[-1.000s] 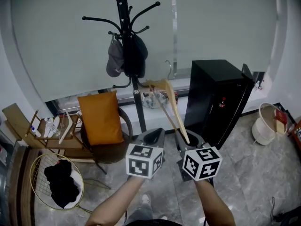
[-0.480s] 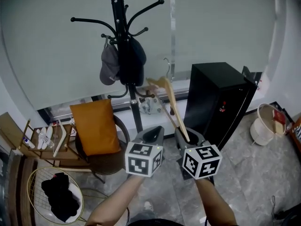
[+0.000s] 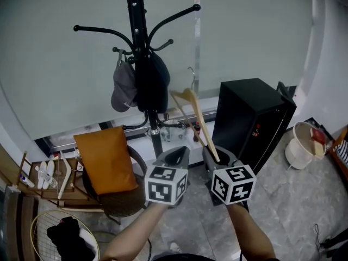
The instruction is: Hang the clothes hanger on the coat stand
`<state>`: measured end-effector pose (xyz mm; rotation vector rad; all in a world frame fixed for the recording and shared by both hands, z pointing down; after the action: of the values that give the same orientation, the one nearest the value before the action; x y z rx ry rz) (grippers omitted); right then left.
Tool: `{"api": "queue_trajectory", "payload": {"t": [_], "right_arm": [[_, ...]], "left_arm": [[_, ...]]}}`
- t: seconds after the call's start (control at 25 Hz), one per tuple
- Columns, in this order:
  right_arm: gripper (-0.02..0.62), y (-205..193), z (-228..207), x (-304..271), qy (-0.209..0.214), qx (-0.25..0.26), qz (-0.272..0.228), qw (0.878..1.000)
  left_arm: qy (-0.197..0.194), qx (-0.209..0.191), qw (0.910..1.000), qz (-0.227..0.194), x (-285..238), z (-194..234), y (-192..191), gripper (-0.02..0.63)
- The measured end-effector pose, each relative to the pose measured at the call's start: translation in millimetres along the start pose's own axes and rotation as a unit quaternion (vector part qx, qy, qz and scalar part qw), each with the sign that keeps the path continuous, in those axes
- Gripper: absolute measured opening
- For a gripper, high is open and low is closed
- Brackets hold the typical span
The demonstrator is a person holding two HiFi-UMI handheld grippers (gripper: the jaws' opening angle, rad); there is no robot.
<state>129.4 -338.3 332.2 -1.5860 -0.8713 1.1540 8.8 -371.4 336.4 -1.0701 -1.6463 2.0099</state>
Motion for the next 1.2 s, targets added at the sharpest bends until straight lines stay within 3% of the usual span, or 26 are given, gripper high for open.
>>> {"api": "queue_trajectory", "payload": {"t": [0.56, 1.2], "right_arm": [[0.035, 26.0, -6.3, -59.2, -0.049, 0.026, -0.003, 0.998], [0.035, 52.9, -46.6, -109.0, -0.012, 0.066, -0.009, 0.998]], "left_arm": [[-0.018, -0.017, 0.9996, -0.011, -22.5, 47.2, 24.6, 0.005], [0.038, 0.004, 0.9992, -0.015, -70.2, 63.8, 45.4, 0.005]]}}
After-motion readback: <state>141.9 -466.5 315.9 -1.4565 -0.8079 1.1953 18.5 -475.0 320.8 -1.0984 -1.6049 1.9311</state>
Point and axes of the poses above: the fingertips, and each gripper's own axes: x backward along the fingers, z to its left, y out of its top, the point moved 6 cm from there along x, backward along the fingers, and after that the axes turned 10 degrees about z, right-handed, at the moved point
